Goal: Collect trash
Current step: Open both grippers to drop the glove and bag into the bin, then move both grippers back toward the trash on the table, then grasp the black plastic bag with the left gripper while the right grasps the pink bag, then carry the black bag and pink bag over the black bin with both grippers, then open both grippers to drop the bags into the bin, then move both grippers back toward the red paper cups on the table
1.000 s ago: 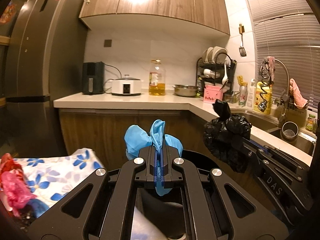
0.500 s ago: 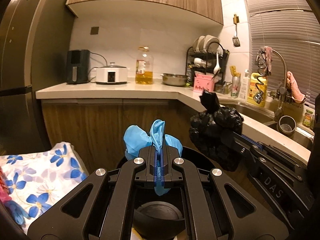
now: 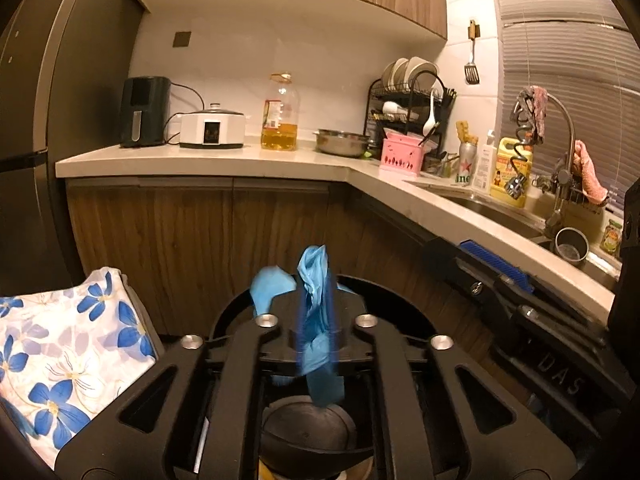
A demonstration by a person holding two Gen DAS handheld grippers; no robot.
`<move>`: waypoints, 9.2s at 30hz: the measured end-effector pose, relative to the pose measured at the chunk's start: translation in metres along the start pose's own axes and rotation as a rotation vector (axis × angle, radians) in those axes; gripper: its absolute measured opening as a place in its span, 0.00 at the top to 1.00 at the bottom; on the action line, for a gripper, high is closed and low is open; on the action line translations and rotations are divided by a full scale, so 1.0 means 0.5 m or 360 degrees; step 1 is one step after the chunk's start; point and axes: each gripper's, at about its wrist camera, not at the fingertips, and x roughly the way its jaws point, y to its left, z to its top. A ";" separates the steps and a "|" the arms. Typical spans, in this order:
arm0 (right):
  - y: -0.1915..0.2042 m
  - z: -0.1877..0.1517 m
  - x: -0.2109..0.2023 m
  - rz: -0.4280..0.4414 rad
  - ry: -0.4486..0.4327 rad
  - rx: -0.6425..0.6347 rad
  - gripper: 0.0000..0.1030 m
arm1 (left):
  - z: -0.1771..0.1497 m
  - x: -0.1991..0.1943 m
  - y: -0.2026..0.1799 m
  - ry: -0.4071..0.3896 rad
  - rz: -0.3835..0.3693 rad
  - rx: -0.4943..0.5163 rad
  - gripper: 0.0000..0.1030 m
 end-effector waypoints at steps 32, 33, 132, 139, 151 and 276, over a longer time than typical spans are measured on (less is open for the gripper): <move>0.105 -0.073 -0.106 -0.0052 0.0029 -0.0031 0.28 | -0.116 -0.309 0.154 -0.0053 0.0874 -0.0146 0.30; 0.114 -0.079 -0.111 -0.0035 0.0038 -0.0034 0.28 | -0.122 -0.323 0.158 -0.0060 0.0903 -0.0139 0.30; 0.539 -0.339 -0.039 0.0669 0.0668 -0.0322 0.90 | -0.264 -0.706 0.340 0.0006 0.1039 -0.0439 0.97; 0.487 -0.290 -0.078 0.0660 0.0562 -0.0257 0.91 | -0.253 -0.680 0.318 0.0002 0.1015 -0.0378 0.97; 0.361 -0.201 -0.130 0.0493 0.0373 -0.0176 0.91 | -0.199 -0.582 0.250 -0.0011 0.0849 -0.0243 0.97; 0.168 -0.115 -0.185 -0.0026 0.0078 0.0008 0.19 | -0.190 -0.460 0.195 -0.0053 0.0860 -0.0196 0.06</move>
